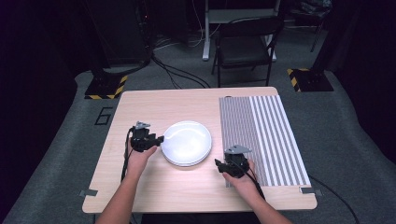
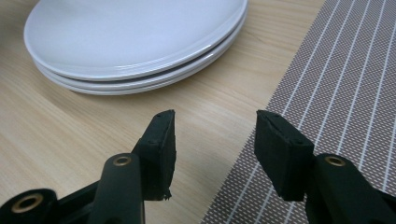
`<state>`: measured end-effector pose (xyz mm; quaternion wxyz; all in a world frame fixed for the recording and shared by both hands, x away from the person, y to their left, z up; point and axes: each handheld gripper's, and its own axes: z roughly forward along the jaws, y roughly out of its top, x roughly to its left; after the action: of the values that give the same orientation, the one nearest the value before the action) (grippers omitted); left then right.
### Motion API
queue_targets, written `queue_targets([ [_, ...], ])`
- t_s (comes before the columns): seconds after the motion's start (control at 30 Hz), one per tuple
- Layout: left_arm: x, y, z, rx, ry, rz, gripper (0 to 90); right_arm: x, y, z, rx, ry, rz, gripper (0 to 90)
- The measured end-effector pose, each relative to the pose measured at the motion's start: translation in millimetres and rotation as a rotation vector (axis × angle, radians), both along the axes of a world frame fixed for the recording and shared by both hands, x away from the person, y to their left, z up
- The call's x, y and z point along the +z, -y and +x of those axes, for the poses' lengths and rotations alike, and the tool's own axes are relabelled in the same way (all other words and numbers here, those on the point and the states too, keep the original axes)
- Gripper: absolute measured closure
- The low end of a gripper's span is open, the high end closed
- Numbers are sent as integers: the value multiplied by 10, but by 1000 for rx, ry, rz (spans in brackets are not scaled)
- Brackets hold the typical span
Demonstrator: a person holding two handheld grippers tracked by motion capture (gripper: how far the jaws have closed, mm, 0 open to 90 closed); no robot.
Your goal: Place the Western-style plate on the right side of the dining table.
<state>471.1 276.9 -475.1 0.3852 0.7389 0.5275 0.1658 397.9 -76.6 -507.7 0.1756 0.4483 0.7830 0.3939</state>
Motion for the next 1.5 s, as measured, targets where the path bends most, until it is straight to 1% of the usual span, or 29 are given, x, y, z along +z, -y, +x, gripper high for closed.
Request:
queue_targets([
  [0.03, -14, 1, 7, -7, -9, -16, 534, 1, 9, 10, -4, -3, 0, 480],
  [0.1, -27, -4, 17, -16, -23, -31, 536, 12, 21, 32, -10, -10, -1, 485],
  [0.13, -36, 0, 19, -5, -25, -48, 539, 20, 22, 47, -8, -9, -1, 484],
  [0.27, -43, -13, 24, -13, -39, -71, 559, 91, 10, 132, -27, 4, 16, 485],
  [0.33, -47, -17, 26, -21, -47, -79, 574, 115, 4, 173, -29, 13, 16, 485],
  [0.37, -50, -21, 29, -27, -52, -81, 579, 123, 0, 190, -32, 10, 21, 487],
  [0.4, -59, -15, 31, -19, -58, -99, 585, 130, -2, 207, -34, 4, 26, 489],
  [0.53, -96, -31, 66, -16, -79, -127, 603, 151, -12, 280, -48, -2, 32, 505],
  [0.57, -104, -38, 75, -13, -83, -133, 604, 154, -17, 295, -53, -7, 39, 507],
  [0.67, -127, -60, 92, -7, -101, -172, 611, 150, -20, 345, -63, -7, 55, 512],
  [0.77, -143, -76, 104, -2, -101, -181, 612, 128, -22, 384, -71, -18, 62, 520],
  [0.87, -164, -84, 116, 0, -114, -208, 609, 101, -30, 418, -82, -30, 64, 520],
  [0.93, -182, -83, 128, -3, -124, -216, 608, 98, -41, 436, -92, -40, 74, 518],
  [1.0, -195, -75, 133, 2, -133, -226, 605, 105, -46, 452, -89, -40, 80, 518],
  [1.03, -200, -81, 138, -4, -134, -218, 605, 111, -54, 456, -92, -44, 83, 516],
  [1.07, -202, -82, 140, -2, -137, -222, 605, 115, -59, 465, -90, -38, 83, 516],
  [1.1, -201, -77, 139, 6, -138, -233, 604, 123, -67, 469, -90, -40, 83, 514],
  [1.2, -192, -94, 138, 1, -137, -245, 599, 132, -81, 477, -96, -41, 84, 512],
  [1.27, -191, -84, 137, -4, -135, -261, 599, 131, -87, 485, -93, -44, 88, 511],
  [1.3, -191, -86, 137, -15, -137, -260, 599, 130, -92, 487, -94, -46, 93, 509],
  [1.37, -193, -75, 137, -20, -141, -272, 596, 125, -97, 497, -98, -46, 96, 503],
  [1.5, -197, -62, 129, -25, -137, -258, 586, 124, -107, 524, -116, -60, 124, 494],
])
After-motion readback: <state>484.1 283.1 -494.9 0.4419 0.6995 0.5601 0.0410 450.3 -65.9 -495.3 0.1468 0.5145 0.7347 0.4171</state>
